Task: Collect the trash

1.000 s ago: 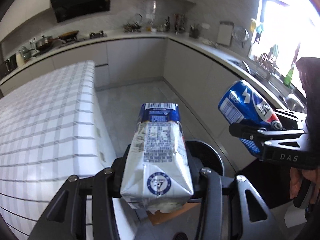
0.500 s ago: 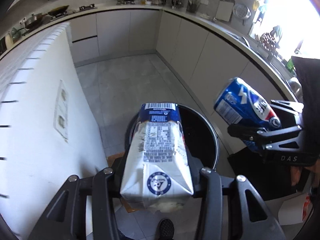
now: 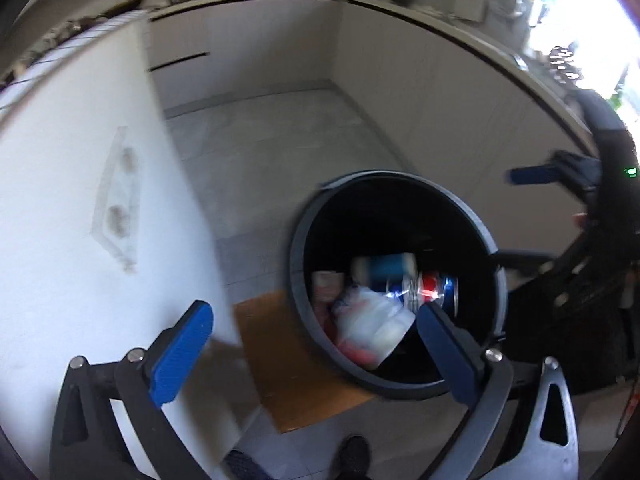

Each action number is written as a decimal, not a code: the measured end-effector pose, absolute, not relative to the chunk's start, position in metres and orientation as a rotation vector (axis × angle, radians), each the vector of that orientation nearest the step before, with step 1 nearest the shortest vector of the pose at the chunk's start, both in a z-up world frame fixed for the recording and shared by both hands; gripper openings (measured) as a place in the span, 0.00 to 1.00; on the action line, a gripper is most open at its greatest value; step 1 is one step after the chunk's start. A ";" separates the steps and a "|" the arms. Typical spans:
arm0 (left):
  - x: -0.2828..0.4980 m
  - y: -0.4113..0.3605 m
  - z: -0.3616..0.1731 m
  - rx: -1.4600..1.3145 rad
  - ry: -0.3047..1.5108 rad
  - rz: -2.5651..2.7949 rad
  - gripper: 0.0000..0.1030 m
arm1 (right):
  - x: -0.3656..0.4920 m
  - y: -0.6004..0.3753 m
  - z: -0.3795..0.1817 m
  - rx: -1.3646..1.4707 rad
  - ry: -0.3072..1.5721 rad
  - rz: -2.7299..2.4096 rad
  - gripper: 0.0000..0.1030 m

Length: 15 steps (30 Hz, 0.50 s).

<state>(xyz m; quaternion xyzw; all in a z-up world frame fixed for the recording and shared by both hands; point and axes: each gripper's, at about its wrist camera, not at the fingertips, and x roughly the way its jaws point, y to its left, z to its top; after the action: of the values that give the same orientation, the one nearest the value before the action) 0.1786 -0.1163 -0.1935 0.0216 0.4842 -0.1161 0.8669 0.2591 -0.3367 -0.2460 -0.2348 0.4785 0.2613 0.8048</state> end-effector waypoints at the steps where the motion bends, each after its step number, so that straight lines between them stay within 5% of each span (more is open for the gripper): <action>1: 0.173 -0.114 -0.188 0.044 1.004 -0.222 0.99 | 0.259 -0.341 -0.242 -0.487 1.014 0.537 1.00; 15: 0.099 -0.110 -0.092 0.004 0.874 -0.082 1.00 | 0.184 -0.342 -0.164 -0.166 0.975 0.211 1.00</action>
<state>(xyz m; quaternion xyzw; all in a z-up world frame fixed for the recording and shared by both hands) 0.0993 -0.1102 -0.0920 0.0020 0.4231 -0.0396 0.9052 0.1843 -0.3421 -0.1641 -0.0795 0.4670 0.1009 0.8749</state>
